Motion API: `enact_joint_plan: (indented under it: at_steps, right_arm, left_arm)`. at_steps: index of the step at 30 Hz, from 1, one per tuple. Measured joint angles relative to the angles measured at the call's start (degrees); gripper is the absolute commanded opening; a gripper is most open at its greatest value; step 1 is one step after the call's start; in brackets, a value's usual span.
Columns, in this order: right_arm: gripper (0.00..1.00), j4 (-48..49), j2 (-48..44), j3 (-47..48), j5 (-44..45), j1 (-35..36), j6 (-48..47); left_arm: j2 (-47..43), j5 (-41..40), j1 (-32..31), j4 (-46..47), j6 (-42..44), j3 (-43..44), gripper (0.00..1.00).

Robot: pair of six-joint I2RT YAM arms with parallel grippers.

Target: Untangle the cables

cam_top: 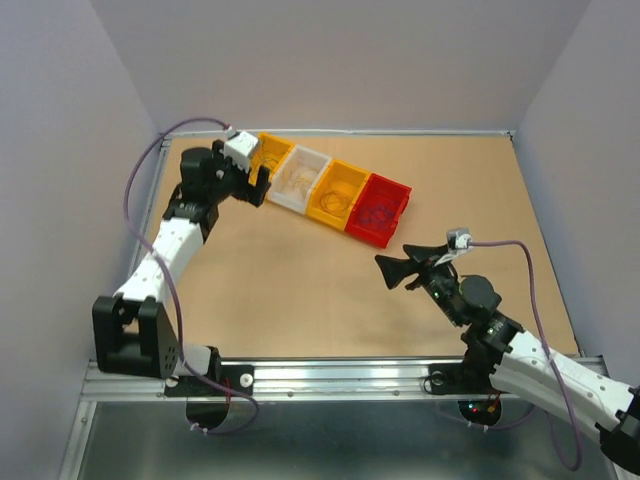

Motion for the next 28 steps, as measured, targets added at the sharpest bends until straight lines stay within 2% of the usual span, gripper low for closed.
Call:
enact_joint_plan:
  at_steps: [2, 5, 13, 20, 28]
  right_arm:
    - [1.00, 0.04, -3.23, -1.81, 0.61, 0.00, -0.09]
    - [1.00, 0.07, -8.94, -5.42, 1.90, 0.00, -0.04]
    - [1.00, -3.52, -21.86, -12.76, 8.39, 0.00, 1.40]
    - [1.00, -5.18, -24.87, -13.42, 12.04, 0.00, 2.82]
    - [1.00, -3.76, -20.02, -13.42, 13.44, 0.00, 4.13]
  left_arm:
    - [-8.52, 2.05, 0.00, 5.09, -1.22, -12.00, 0.99]
    - [-18.80, 3.80, 0.00, 11.37, -2.12, -25.31, 0.99]
    - [-34.62, 4.46, 0.02, 23.69, -0.90, -45.46, 0.99]
    - [-39.04, 12.26, 0.07, 25.94, 3.74, -52.37, 0.99]
    - [-40.54, 18.01, 0.07, 27.34, 8.15, -53.66, 0.99]
